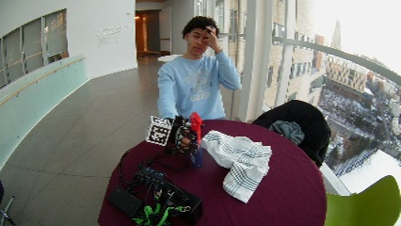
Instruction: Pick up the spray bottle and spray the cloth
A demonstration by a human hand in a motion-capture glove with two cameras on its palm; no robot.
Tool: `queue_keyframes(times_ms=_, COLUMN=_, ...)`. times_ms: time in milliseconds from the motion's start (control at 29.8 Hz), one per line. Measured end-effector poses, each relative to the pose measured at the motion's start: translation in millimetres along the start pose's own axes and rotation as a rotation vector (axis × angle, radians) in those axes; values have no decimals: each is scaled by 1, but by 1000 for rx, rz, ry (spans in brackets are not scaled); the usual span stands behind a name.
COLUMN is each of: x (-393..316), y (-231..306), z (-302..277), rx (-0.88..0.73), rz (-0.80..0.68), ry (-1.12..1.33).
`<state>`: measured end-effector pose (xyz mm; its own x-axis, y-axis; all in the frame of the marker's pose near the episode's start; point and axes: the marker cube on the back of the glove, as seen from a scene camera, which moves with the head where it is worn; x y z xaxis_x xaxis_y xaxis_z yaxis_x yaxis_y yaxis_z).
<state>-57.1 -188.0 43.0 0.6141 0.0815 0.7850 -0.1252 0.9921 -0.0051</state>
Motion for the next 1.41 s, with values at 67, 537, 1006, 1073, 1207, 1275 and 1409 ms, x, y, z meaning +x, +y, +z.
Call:
queue_keyframes(times_ms=67, x=-1, y=-3, z=1, rx=14, rz=5, ry=3)
queue_keyframes(times_ms=537, x=-1, y=-8, z=6, rx=117, rz=-31, ry=58)
queue_keyframes(times_ms=1006, x=-3, y=-11, z=6, rx=129, rz=25, ry=33)
queue_keyframes(times_ms=1073, x=-3, y=-11, z=6, rx=131, rz=19, ry=35)
queue_keyframes(times_ms=1207, x=-5, y=-11, z=6, rx=137, rz=-19, ry=53)
queue_keyframes(times_ms=1275, x=-9, y=-11, z=4, rx=130, rz=-36, ry=63)
queue_keyframes(times_ms=1409, x=-26, y=-13, z=-5, rx=94, rz=-33, ry=67)
